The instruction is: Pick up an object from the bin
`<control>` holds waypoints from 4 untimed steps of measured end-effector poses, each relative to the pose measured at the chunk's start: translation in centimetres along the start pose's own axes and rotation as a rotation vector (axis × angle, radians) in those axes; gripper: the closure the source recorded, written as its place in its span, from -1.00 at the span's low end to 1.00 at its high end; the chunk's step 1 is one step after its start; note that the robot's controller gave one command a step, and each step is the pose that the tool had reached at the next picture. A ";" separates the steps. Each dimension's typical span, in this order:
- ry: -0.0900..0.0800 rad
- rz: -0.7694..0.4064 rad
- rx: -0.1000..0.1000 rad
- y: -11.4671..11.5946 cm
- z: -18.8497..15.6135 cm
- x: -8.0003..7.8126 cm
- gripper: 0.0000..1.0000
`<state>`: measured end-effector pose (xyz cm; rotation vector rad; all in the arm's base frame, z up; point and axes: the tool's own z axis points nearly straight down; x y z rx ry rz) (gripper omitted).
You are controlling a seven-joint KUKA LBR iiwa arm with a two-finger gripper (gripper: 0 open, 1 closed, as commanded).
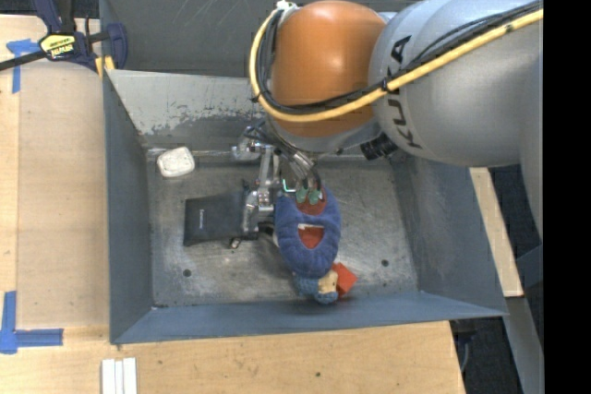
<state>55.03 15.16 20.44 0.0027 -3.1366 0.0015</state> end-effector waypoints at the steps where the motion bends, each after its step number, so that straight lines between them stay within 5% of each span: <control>1: -0.005 -0.294 -0.010 -3.2 11.6 -4.0 -1.00; 2: -0.006 -0.290 -0.004 -3.6 12.1 -3.8 1.00; 3: -0.011 -0.304 0.000 -4.0 1.3 -2.7 1.00; 4: -0.009 -0.476 0.000 -3.9 -4.4 -2.1 1.00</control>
Offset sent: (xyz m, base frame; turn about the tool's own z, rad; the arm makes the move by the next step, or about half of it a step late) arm 0.0375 -0.0374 -0.1226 -0.2934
